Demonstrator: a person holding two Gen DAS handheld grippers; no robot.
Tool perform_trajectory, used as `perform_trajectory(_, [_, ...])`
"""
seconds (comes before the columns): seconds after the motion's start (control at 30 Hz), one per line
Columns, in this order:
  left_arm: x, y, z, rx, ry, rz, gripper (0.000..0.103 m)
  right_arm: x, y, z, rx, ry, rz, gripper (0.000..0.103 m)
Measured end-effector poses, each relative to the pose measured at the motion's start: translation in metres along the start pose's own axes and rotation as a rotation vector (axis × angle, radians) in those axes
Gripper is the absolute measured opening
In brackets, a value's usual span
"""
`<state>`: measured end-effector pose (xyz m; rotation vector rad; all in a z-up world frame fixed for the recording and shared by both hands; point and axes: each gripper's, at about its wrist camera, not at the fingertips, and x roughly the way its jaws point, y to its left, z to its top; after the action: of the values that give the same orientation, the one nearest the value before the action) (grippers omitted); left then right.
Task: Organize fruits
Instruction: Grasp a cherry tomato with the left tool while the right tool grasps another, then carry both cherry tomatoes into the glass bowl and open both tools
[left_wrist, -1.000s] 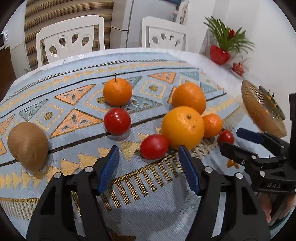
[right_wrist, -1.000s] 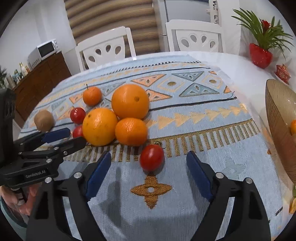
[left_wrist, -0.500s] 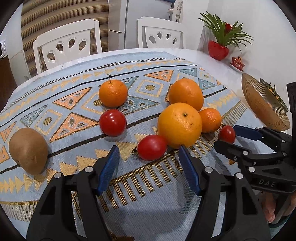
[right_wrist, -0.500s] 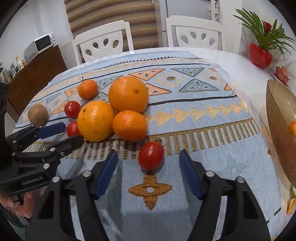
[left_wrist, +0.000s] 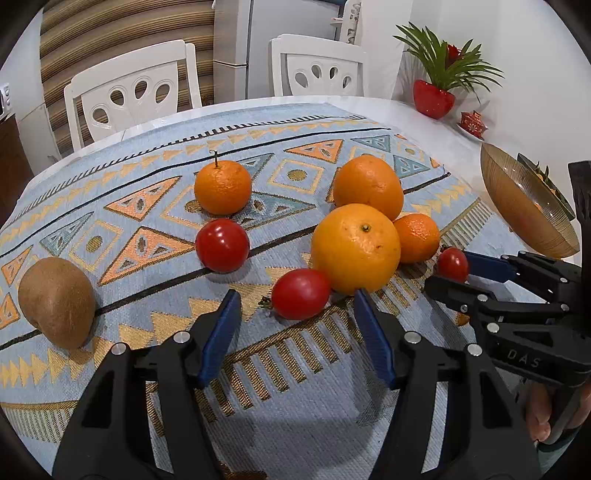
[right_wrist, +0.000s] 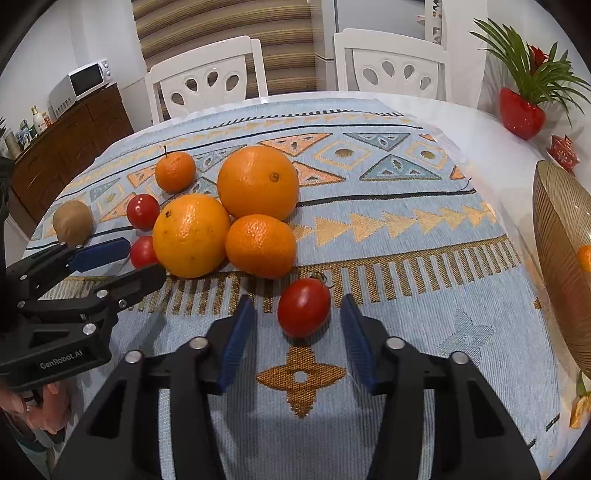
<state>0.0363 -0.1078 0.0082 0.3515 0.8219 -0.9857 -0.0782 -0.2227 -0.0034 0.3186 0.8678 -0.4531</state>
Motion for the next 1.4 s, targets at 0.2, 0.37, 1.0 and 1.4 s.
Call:
perform_trajectory(0.2, [0.001,-0.006,-0.002,0.028,0.004,0.013,0.04,0.0,0.002,-0.001,-0.016,-0.001,-0.01,0.03])
perform_trajectory(0.37, [0.002,-0.003,-0.001,0.014,0.014,0.014,0.034,0.0,0.005,-0.001,-0.029,-0.003,-0.014,0.026])
perform_trajectory(1.0, [-0.014,0.003,-0.003,-0.016,-0.068,0.025,0.03,-0.023,0.004,-0.001,-0.042,-0.128,0.038,0.026])
perform_trajectory(1.4, [-0.02,0.009,-0.003,-0.053,-0.102,0.063,0.03,-0.028,0.002,-0.003,-0.022,-0.162,0.01,0.026])
